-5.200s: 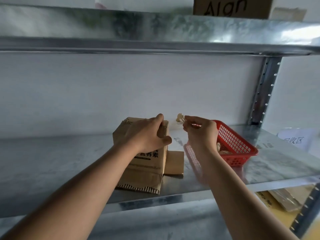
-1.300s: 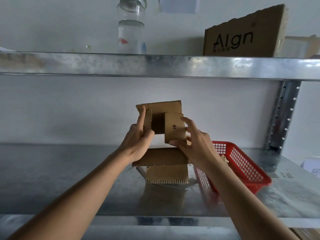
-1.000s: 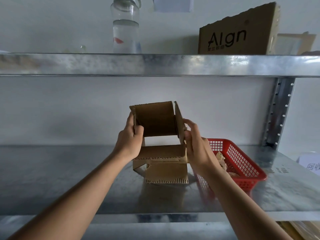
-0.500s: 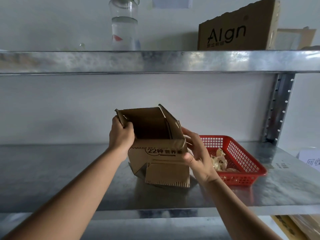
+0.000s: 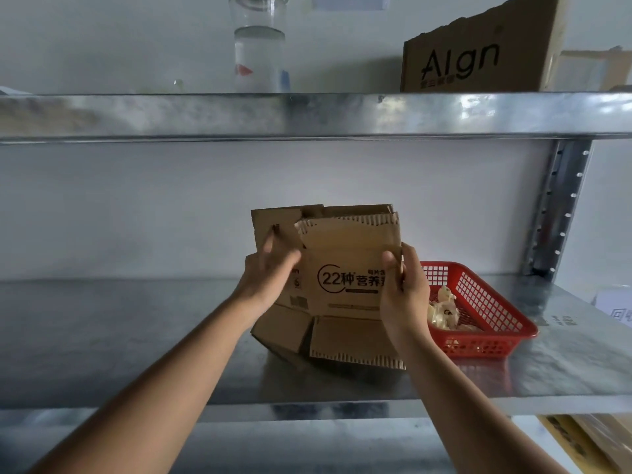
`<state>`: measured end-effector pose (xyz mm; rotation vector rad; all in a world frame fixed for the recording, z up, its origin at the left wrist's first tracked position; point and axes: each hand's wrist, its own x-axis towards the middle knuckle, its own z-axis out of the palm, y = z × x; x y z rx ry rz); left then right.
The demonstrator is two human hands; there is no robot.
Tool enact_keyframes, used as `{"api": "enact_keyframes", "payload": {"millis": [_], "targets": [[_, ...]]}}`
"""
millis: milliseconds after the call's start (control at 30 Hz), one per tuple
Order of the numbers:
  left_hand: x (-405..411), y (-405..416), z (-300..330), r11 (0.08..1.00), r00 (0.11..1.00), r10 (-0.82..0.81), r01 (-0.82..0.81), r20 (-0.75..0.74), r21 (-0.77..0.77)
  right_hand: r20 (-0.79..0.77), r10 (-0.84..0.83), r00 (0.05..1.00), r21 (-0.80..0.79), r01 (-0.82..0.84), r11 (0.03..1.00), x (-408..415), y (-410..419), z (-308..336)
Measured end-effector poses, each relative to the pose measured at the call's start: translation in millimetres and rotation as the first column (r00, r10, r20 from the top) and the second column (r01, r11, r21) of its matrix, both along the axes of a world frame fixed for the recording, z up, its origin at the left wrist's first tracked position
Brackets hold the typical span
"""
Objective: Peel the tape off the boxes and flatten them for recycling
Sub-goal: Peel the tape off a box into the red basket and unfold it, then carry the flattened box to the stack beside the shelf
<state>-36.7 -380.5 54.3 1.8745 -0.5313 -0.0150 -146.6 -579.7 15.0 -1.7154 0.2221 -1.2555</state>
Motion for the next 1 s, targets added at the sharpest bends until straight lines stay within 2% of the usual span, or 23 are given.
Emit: {"api": "enact_keyframes", "payload": {"millis": [67, 133, 267, 367, 433, 500, 567, 633, 700, 800, 867, 1000], "targets": [[1, 7, -9, 0.984, 0.998, 0.022, -0.031, 0.056, 0.175, -0.015, -0.008, 1.000, 0.068, 0.009, 0.998, -1, 2, 2], [1, 13, -17, 0.964, 0.992, 0.053, -0.081, 0.114, 0.254, -0.033, -0.017, 0.999, 0.094, 0.020, 0.995, -2, 3, 5], [4, 24, -27, 0.962, 0.986, 0.045, -0.086, 0.164, 0.257, -0.090, -0.027, 0.996, 0.132, 0.039, 0.990, -1, 4, 7], [9, 27, -35, 0.937, 0.954, 0.080, -0.171, 0.289, 0.305, -0.119, 0.018, 0.993, 0.201, 0.006, 0.980, -1, 3, 8], [10, 30, -37, 0.903, 0.931, 0.133, -0.256, 0.341, 0.345, -0.149, 0.024, 0.988, 0.114, -0.007, 0.993, -5, 4, 6], [8, 32, -37, 0.867, 0.924, 0.155, -0.297, 0.351, 0.400, -0.215, -0.027, 0.976, -0.123, 0.000, 0.992, -8, 7, -2], [7, 34, -36, 0.834, 0.921, 0.169, -0.324, 0.352, 0.447, -0.344, -0.245, 0.906, -0.404, 0.092, 0.910, -13, 12, -11], [7, 35, -34, 0.802, 0.923, 0.178, -0.337, 0.342, 0.493, -0.405, -0.455, 0.793, -0.570, 0.171, 0.804, -19, 19, -17], [6, 36, -33, 0.777, 0.933, 0.172, -0.325, 0.315, 0.539, -0.458, -0.497, 0.737, -0.602, 0.154, 0.784, -26, 27, -22], [0, 39, -33, 0.758, 0.943, 0.162, -0.307, 0.290, 0.575, -0.487, -0.493, 0.721, -0.563, 0.173, 0.808, -35, 30, -20], [-5, 42, -32, 0.757, 0.942, 0.170, -0.312, 0.289, 0.573, -0.462, -0.482, 0.744, -0.551, 0.185, 0.814, -40, 30, -17], [-22, 47, -32, 0.754, 0.932, 0.198, -0.342, 0.302, 0.561, -0.436, -0.351, 0.829, -0.470, 0.123, 0.874, -56, 26, -20]]}}
